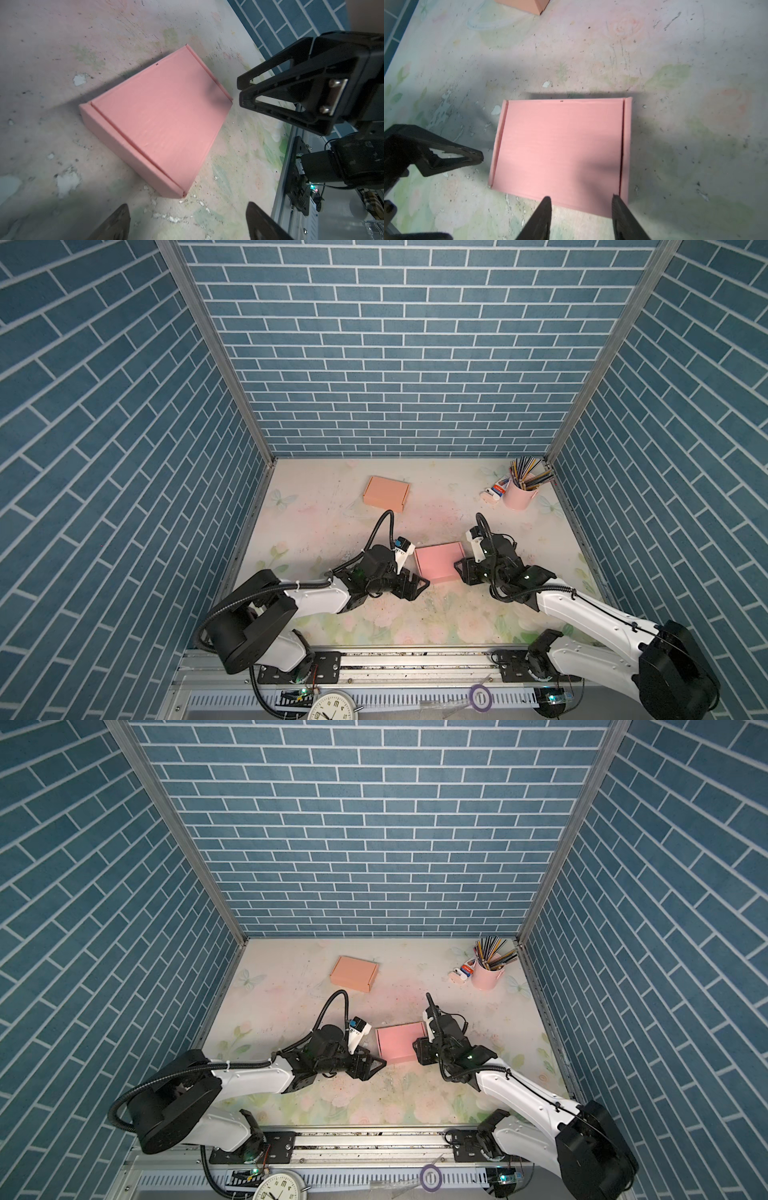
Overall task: Fold the paper box
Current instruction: 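Press the pink box between both grippers to rotate it square, then push the pink box away with the right gripper while the left draws back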
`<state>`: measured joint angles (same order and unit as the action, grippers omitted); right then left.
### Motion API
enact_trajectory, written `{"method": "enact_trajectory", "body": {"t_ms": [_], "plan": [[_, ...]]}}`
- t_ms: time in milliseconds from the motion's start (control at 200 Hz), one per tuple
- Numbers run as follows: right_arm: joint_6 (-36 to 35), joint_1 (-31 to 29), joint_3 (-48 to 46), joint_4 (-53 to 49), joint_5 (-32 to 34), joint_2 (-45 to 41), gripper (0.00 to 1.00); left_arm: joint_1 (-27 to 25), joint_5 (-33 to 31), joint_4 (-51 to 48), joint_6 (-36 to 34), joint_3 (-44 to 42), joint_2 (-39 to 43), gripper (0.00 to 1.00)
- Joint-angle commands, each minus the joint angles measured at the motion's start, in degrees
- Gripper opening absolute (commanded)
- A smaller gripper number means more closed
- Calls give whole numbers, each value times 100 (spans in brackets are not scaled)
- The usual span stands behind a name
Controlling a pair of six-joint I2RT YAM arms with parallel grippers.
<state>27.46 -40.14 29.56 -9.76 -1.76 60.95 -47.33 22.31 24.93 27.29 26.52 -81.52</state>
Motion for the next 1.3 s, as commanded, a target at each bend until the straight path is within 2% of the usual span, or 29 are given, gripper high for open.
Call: {"method": "enact_trajectory", "body": {"t_ms": [0, 145, 325, 505, 600, 690, 885, 1070, 1295], "plan": [[338, -390, 126, -529, 598, -164, 46, 91, -65, -480, 5, -169, 473, 88], [639, -905, -24, -224, 494, -186, 41, 316, -77, -824, 112, -299, 1021, 88], [926, -1504, -33, 155, 591, 198, 33, 652, 33, -877, 332, -387, 1175, 88], [1179, -1845, -368, 1277, 370, 554, 22, 792, 80, -748, 445, -486, 1263, 88], [1230, -1892, -348, 1465, 439, 832, 9, 822, 32, -764, 444, -515, 1346, 88], [1220, -1901, -333, 1674, 445, 1063, 4, 858, -7, -779, 451, -548, 1423, 88], [1141, -1901, -172, 1781, 609, 1490, 0, 908, -25, -770, 448, -578, 1505, 88], [1076, -1892, 95, 1497, 1141, 1824, 1, 920, -16, -788, 436, -613, 1567, 88], [866, -1733, 327, 1529, 1153, 2213, 1, 992, -14, -866, 411, -646, 1679, 88]]}}
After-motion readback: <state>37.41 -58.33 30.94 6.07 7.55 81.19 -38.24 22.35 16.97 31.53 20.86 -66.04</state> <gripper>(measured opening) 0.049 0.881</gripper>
